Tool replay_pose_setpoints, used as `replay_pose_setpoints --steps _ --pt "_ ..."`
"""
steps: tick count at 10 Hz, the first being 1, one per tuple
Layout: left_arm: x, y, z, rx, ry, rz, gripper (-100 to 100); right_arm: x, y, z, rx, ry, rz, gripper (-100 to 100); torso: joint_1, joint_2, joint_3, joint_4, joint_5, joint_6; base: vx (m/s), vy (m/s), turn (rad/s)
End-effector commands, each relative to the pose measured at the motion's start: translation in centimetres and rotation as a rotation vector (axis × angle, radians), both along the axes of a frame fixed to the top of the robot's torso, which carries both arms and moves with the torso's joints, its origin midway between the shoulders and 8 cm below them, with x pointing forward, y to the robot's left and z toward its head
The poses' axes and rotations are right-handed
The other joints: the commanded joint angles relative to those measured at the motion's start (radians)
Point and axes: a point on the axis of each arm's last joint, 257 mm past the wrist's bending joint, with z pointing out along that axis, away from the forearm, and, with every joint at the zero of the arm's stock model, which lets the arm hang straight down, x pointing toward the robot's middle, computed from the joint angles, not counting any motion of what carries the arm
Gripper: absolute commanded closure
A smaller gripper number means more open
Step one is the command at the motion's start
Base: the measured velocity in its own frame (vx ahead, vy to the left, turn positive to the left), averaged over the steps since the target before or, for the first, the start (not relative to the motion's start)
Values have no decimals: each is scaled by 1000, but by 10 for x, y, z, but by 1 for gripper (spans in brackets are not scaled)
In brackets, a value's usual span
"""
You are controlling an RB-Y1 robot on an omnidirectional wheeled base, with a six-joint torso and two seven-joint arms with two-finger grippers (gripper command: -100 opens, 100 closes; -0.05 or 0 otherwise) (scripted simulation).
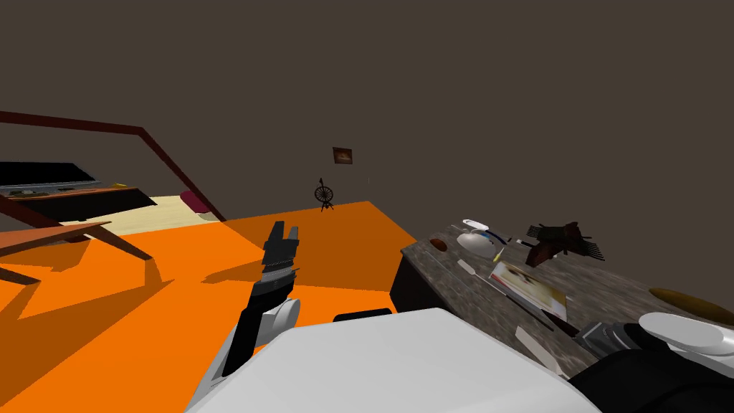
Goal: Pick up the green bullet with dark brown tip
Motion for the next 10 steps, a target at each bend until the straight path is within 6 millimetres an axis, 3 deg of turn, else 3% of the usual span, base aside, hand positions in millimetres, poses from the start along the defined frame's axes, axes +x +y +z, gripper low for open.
replay_pose_setpoints --steps 1,3,5,7,10 --pt "0 0 0 0 0 0 0 2 0 0 -5 11 36 100 0 0 0 0 0 0 15 8 52" --pt "0 0 0 0 0 0 0 4 1 3 3 -11 40 100 0 -1 -1 0 0 4 139 19 -256" --pt "0 0 0 0 0 0 0 4 1 3 -5 8 85 100 1 -1 -1 0 0 -2 45 14 15" --pt "0 0 0 0 0 0 0 6 1 5 1 -16 90 100 0 -1 -1 -1 0 3 127 13 -270" --pt "0 0 0 0 0 0 0 6 0 8 -3 -21 125 100 1 0 0 0 1 -3 68 19 -65"
